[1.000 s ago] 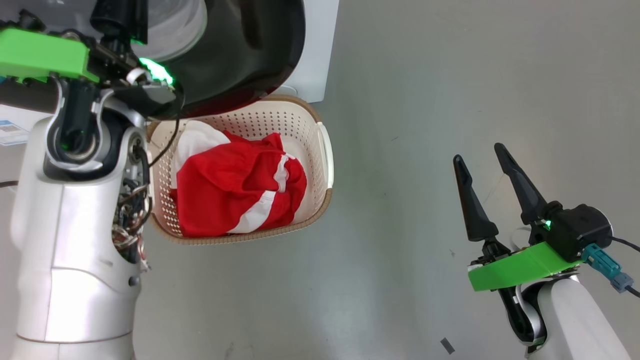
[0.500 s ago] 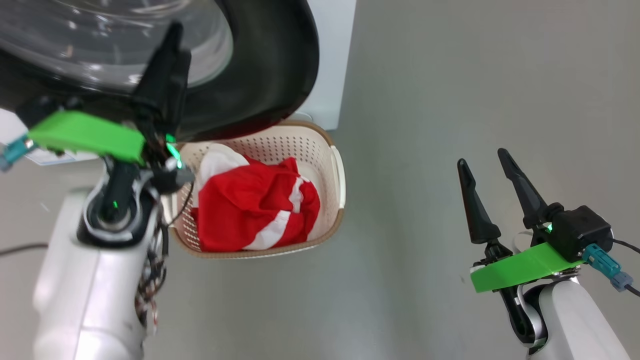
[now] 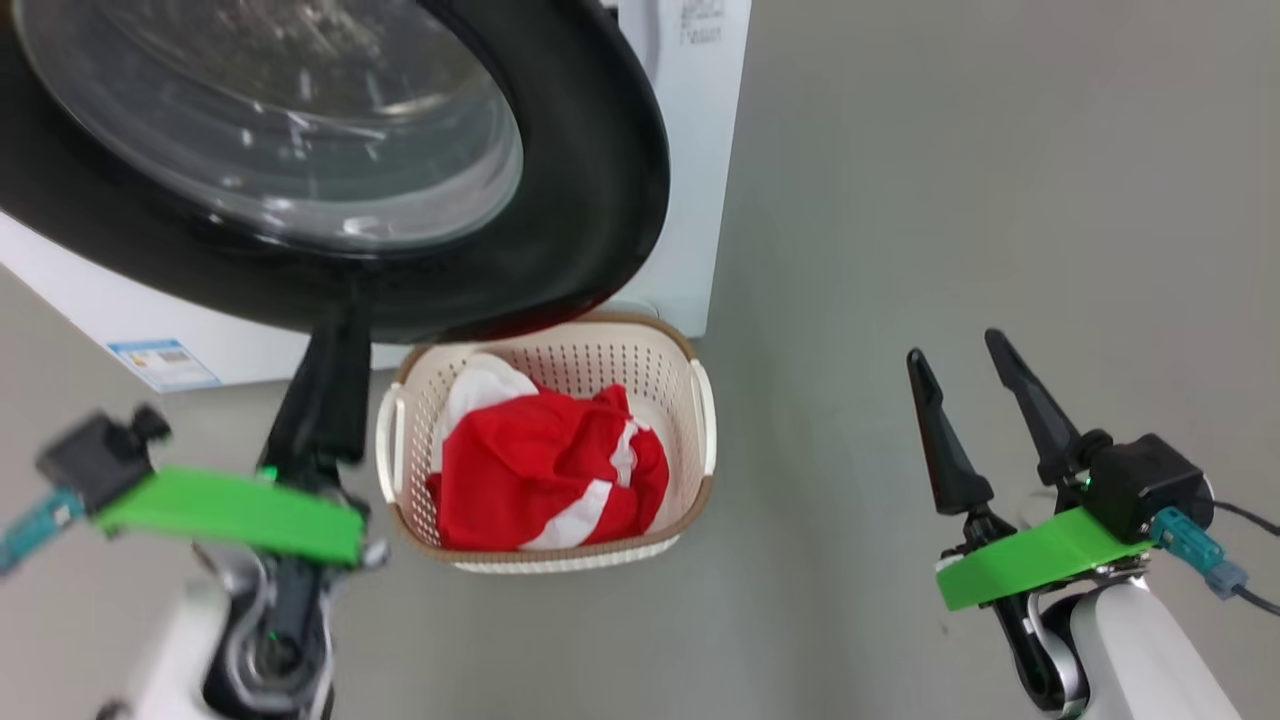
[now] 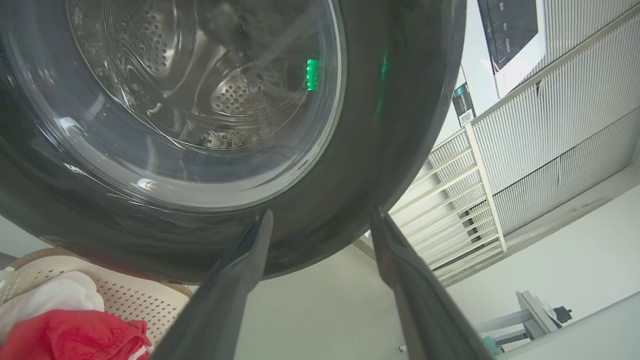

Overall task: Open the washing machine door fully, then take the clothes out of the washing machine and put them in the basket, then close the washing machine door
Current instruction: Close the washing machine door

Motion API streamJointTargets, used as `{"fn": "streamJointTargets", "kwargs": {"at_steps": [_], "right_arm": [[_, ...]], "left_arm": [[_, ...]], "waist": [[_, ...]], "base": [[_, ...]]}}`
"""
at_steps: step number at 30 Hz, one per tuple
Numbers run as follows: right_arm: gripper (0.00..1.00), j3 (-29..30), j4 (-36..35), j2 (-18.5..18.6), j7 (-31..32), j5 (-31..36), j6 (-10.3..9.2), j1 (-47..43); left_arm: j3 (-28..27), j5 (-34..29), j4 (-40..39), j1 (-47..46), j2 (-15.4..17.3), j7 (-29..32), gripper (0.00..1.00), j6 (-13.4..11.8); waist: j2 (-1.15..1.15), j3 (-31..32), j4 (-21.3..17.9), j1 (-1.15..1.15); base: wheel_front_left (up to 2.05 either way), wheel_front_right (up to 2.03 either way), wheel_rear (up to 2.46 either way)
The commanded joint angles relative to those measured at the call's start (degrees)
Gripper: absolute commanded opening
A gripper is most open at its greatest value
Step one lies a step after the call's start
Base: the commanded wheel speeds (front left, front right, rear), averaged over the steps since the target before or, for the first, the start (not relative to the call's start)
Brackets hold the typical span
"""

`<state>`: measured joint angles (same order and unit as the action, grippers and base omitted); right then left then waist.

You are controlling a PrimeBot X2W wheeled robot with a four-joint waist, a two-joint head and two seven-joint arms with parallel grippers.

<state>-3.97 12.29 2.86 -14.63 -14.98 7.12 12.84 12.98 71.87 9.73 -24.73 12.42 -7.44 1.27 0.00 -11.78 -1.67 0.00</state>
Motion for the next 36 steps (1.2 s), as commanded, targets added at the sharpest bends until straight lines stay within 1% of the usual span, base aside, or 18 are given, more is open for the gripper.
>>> {"fn": "streamJointTargets", "kwargs": {"at_steps": [1,4,7,8,9,10,15,17,22,29,32,36], "right_arm": [[1.00,-1.38,-0.97,0.01,-0.37,-0.79,0.36,-0.37],[1.00,-1.04,-1.04,0.01,-0.37,-0.02,0.36,-0.73],[1.00,-0.50,-1.13,0.01,-0.37,1.13,0.36,-1.10],[1.00,-0.50,-1.13,0.01,-0.37,1.13,0.36,-1.10],[1.00,-0.21,-1.13,0.01,-0.37,1.55,0.36,-1.63],[1.00,-0.21,-1.13,0.01,-0.37,1.55,0.36,-1.63],[1.00,-0.08,-1.21,0.01,-0.37,2.51,0.36,-3.57],[1.00,0.22,-1.33,0.01,-0.37,2.95,0.36,-4.41],[1.00,0.60,-1.58,0.01,-0.37,3.26,0.36,-6.31],[1.00,1.10,-2.14,0.01,-0.37,2.88,0.36,-8.42],[1.00,1.39,-2.49,0.01,-0.37,2.79,0.36,-9.45],[1.00,2.06,-3.15,0.01,-0.37,2.68,0.36,-11.12]], "left_arm": [[-0.60,-5.09,-2.78,1.84,3.61,-2.95,1.00,-0.24],[0.86,-11.94,-4.30,4.93,5.39,-5.63,1.00,-0.47],[1.63,-20.40,-5.36,7.48,7.16,-7.00,1.00,-2.54],[1.63,-20.40,-5.36,7.48,7.16,-7.00,1.00,-2.54],[1.90,-25.93,-6.24,8.93,8.00,-7.36,1.00,-3.69],[1.90,-25.93,-6.24,8.93,8.00,-7.36,1.00,-3.69],[0.72,-38.77,-10.73,13.21,8.02,-7.52,1.00,-5.82],[0.47,-42.47,-11.59,15.56,7.74,-7.53,1.00,-6.70],[-0.73,-46.67,-11.57,20.28,7.37,-7.54,1.00,-7.94],[-4.00,-48.33,-11.99,25.01,5.51,-7.55,1.00,-8.72],[-5.31,-48.68,-12.27,26.99,4.68,-7.55,1.00,-8.50],[-5.62,-49.49,-11.30,28.17,4.26,-7.55,1.00,-7.55]], "waist": [[0.00,2.65,0.24,0.00],[0.00,4.18,0.01,0.00],[0.00,5.68,-0.25,0.00],[0.00,5.68,-0.25,0.00],[0.00,6.64,-0.38,0.00],[0.00,6.64,-0.38,0.00],[0.00,8.93,-0.62,0.00],[0.00,9.87,-0.77,0.00],[0.00,11.66,-1.19,0.00],[0.00,13.22,-1.39,0.00],[0.00,13.90,-1.24,0.00],[0.00,14.54,-0.63,0.00]], "base": [[0.00,0.00,0.00],[0.00,0.00,0.00],[0.00,0.00,0.00],[0.00,0.00,0.00],[0.00,0.00,0.00],[0.00,0.00,0.00],[0.00,0.00,0.00],[0.00,0.00,0.00],[0.00,0.00,0.00],[0.00,0.00,0.00],[0.00,0.00,0.00],[0.00,0.00,0.00]]}}
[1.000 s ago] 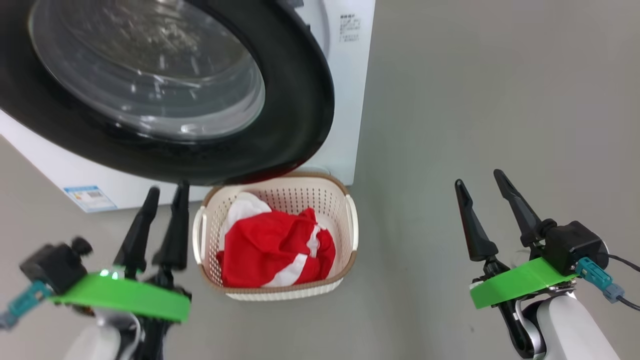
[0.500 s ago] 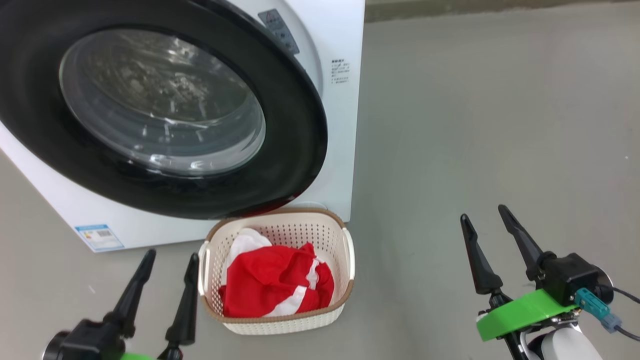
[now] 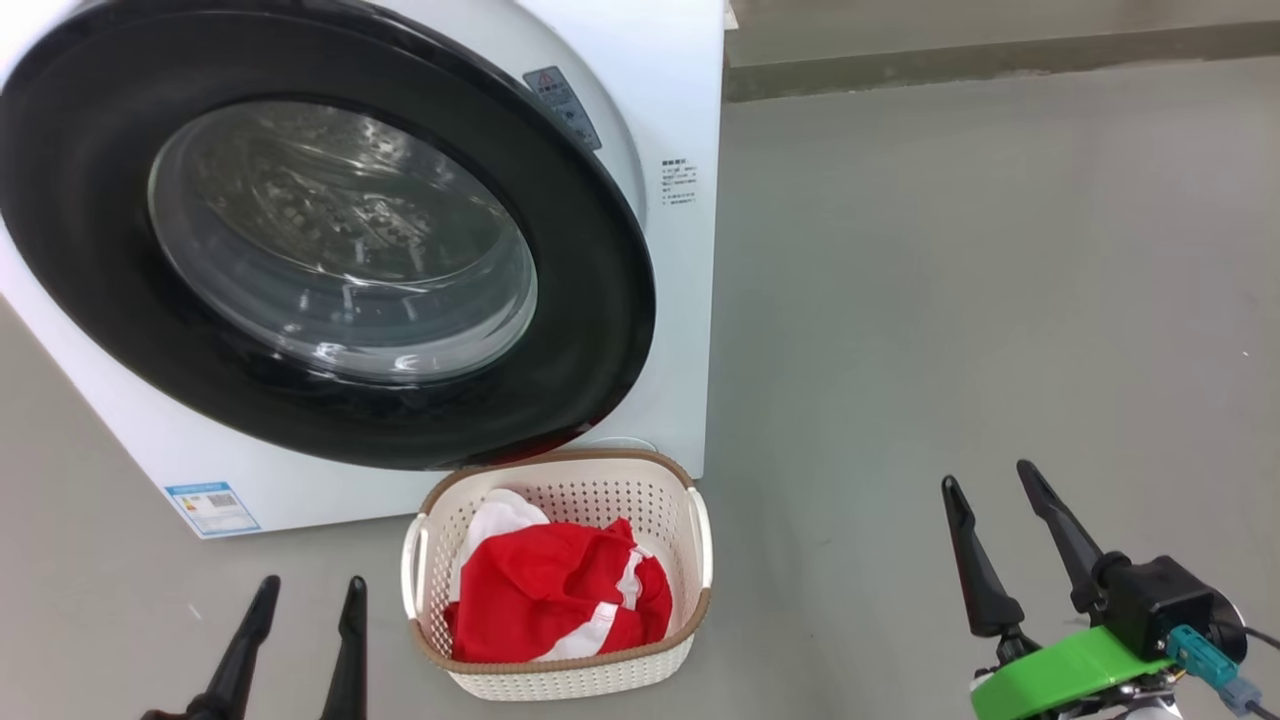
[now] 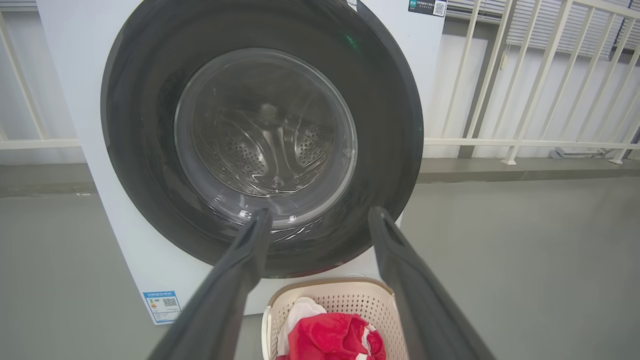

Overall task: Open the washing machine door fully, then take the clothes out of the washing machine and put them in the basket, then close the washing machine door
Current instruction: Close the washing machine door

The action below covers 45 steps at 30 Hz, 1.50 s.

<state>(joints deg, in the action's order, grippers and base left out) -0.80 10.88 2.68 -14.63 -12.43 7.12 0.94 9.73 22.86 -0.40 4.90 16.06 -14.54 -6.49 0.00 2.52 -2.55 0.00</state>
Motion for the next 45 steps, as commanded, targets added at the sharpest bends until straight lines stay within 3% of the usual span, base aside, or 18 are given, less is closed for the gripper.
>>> {"fn": "streamJointTargets", "kwargs": {"at_steps": [1,12,13,14,16,26,45], "right_arm": [[1.00,-1.07,-1.83,0.20,-0.37,0.12,0.36,0.45],[1.00,-1.43,-1.73,0.20,-0.37,1.05,0.36,0.02],[0.88,-1.46,-1.63,0.20,-0.37,1.10,0.36,-0.01],[0.46,-1.46,-1.53,0.20,-0.37,1.13,0.36,-0.01],[0.00,-1.37,-1.23,0.20,-0.37,1.24,0.36,0.08],[0.00,-1.47,3.92,0.20,-0.37,0.46,0.36,3.98],[0.00,-8.57,16.95,0.20,-0.37,1.56,0.36,23.81]], "left_arm": [[-2.33,-0.76,-0.83,-1.41,0.62,-0.45,1.00,0.41],[-2.51,-2.66,0.92,-2.48,-0.58,-0.45,1.00,1.96],[-2.48,-2.81,0.99,-2.59,-0.73,-0.45,1.00,2.09],[-2.47,-2.96,1.01,-2.70,-0.88,-0.46,1.00,2.20],[-2.42,-3.23,0.99,-2.86,-1.18,-0.46,1.00,2.37],[-0.98,-5.58,1.11,-3.71,-2.10,-0.46,1.00,2.19],[1.51,-9.27,-2.51,-8.10,-3.40,-0.46,1.00,2.02]], "waist": [[0.00,0.36,0.36,0.00],[0.00,0.73,1.24,0.00],[0.00,0.73,1.35,0.00],[0.00,0.68,1.46,0.00],[0.00,0.56,1.72,0.00],[0.00,-0.86,4.18,0.00],[0.00,-8.35,12.88,0.00]], "base": [[0.00,0.00,0.00],[0.00,0.00,0.00],[0.00,0.00,0.00],[0.00,0.00,0.00],[0.00,0.00,0.00],[0.00,0.00,0.00],[0.00,0.00,0.00]]}}
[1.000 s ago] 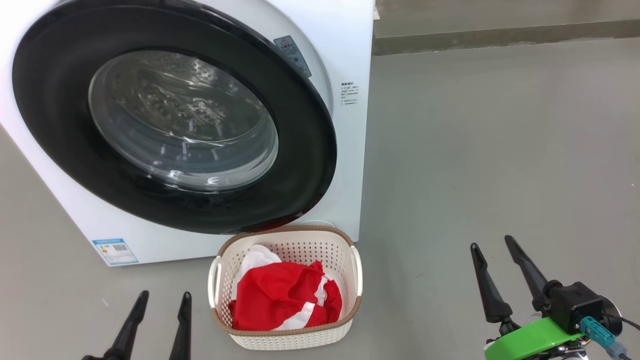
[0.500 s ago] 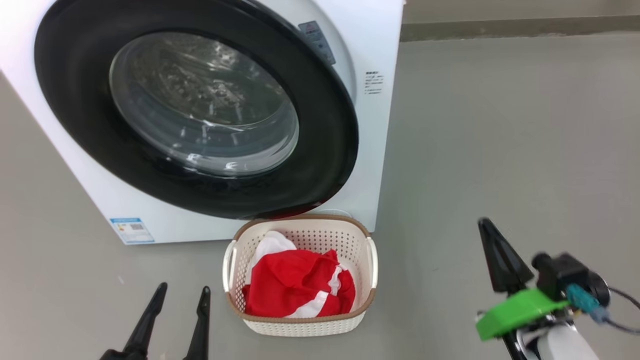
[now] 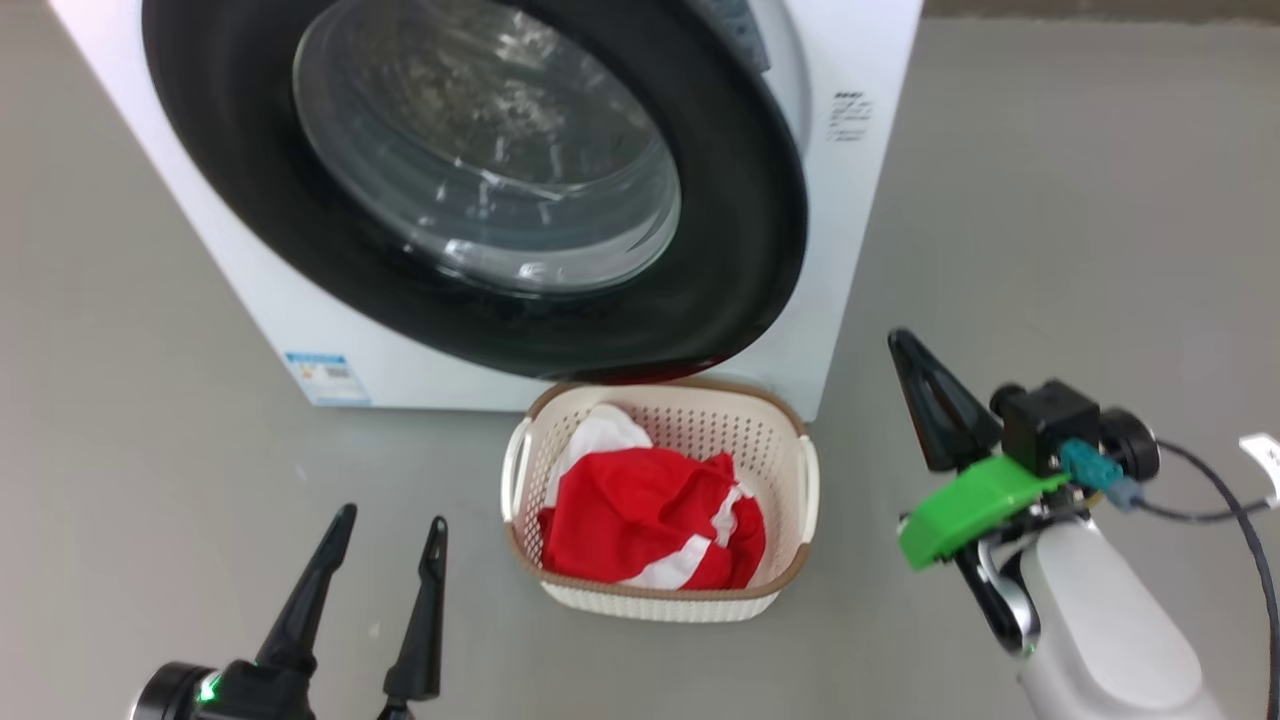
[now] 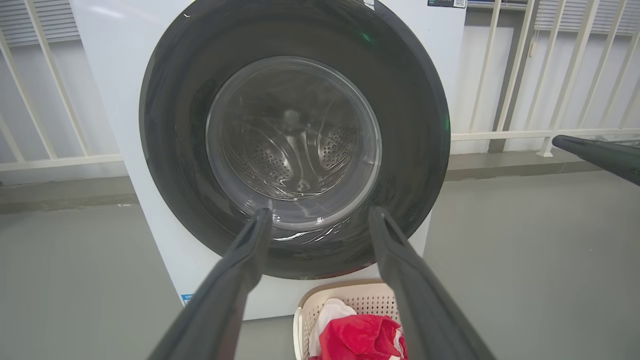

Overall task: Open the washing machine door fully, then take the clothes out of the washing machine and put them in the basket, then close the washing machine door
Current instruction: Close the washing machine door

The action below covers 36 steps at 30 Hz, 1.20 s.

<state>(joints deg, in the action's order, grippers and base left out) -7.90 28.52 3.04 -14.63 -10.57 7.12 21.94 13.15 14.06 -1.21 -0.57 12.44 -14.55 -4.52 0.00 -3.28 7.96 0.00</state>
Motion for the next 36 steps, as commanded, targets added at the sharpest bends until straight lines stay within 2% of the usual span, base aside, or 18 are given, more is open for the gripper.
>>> {"fn": "streamJointTargets", "kwargs": {"at_steps": [1,18,36], "right_arm": [[0.00,-1.67,0.03,-0.16,-0.37,-0.25,0.36,3.89],[0.00,-1.53,8.56,-0.16,-0.37,2.85,0.36,19.19],[0.00,-1.23,12.89,-0.16,-0.37,4.60,0.36,32.44]], "left_arm": [[-1.88,-0.44,-1.78,-2.89,-0.13,-0.45,1.00,0.14],[-1.29,-3.23,-1.74,-7.28,-3.85,-0.45,1.00,2.74],[-4.63,-5.16,-1.87,-12.56,-7.55,-0.45,1.00,5.41]], "waist": [[0.00,-3.12,2.84,0.00],[0.00,-12.78,7.63,0.00],[0.00,-21.41,7.09,0.00]], "base": [[0.00,0.00,0.00],[0.00,0.00,0.00],[0.00,0.00,0.00]]}}
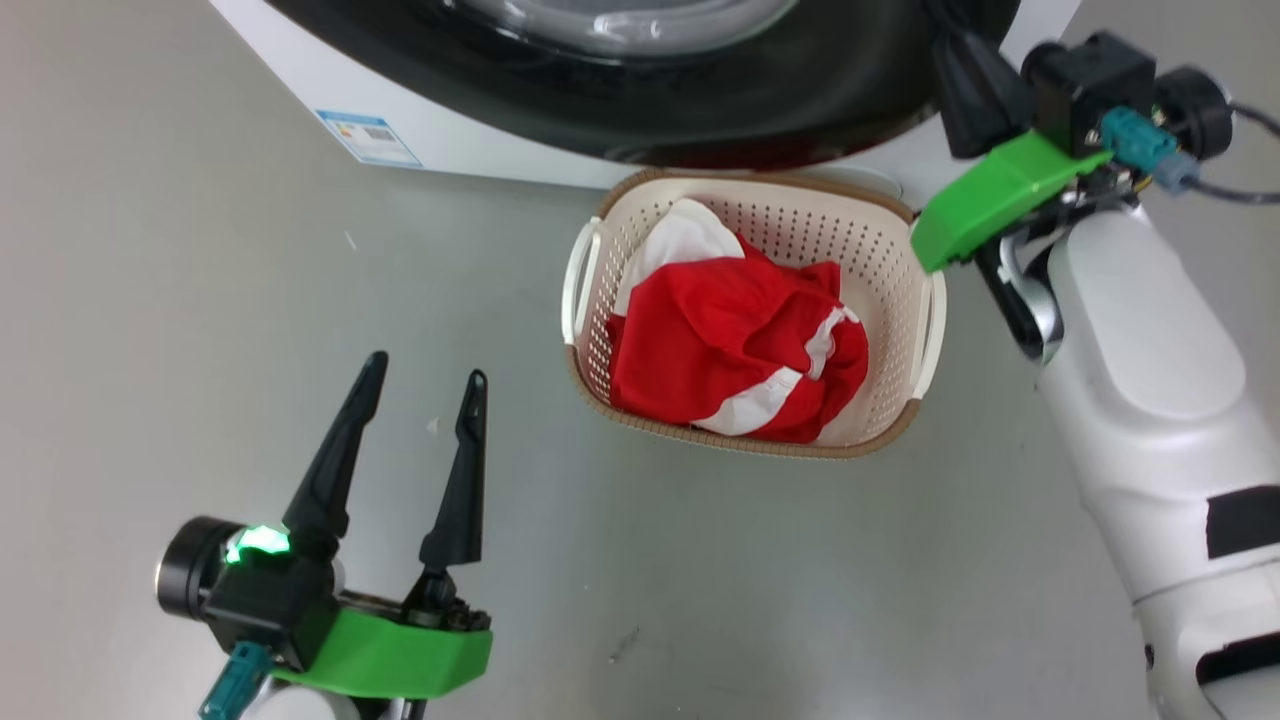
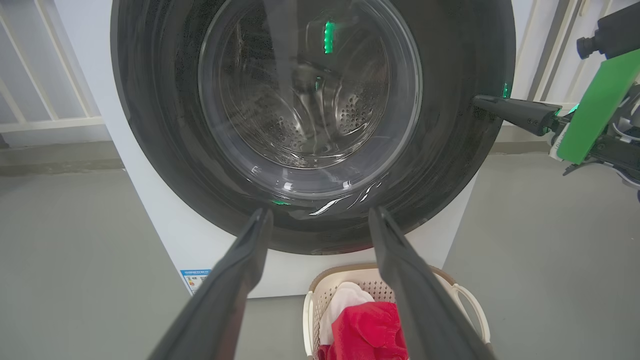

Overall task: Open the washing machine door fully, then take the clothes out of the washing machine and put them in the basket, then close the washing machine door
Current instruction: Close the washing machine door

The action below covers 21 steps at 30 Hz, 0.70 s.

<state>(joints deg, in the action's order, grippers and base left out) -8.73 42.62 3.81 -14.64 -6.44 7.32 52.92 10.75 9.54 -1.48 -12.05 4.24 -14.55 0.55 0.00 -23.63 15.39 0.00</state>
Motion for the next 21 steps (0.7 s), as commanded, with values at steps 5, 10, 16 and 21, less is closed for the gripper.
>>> {"fn": "streamJointTargets", "kwargs": {"at_steps": [5,10,16,21], "right_arm": [[0.00,0.52,-1.27,-0.93,-0.36,2.41,0.17,4.67],[0.00,1.66,-0.63,-0.93,-0.36,3.29,0.17,7.51],[0.00,3.60,0.47,-0.73,-0.36,5.02,0.17,10.18],[0.00,6.44,0.67,-0.74,-0.36,5.11,0.17,11.60]], "left_arm": [[-2.34,-0.80,-1.74,-2.24,-0.25,-0.45,1.00,1.08],[-2.38,-1.05,-1.80,-3.12,-0.77,-0.45,1.00,1.70],[-3.05,-1.11,-1.74,-3.81,-1.08,-0.45,1.00,2.11],[-3.49,-1.18,-1.52,-4.37,-1.22,-0.45,1.00,2.27]], "waist": [[0.00,-2.70,-0.41,0.00],[0.00,-4.11,-0.09,0.00],[0.00,-5.47,0.15,0.00],[0.00,-6.41,0.00,0.00]], "base": [[0.00,0.00,0.00],[0.00,0.00,0.00],[0.00,0.00,0.00],[0.00,0.00,0.00]]}}
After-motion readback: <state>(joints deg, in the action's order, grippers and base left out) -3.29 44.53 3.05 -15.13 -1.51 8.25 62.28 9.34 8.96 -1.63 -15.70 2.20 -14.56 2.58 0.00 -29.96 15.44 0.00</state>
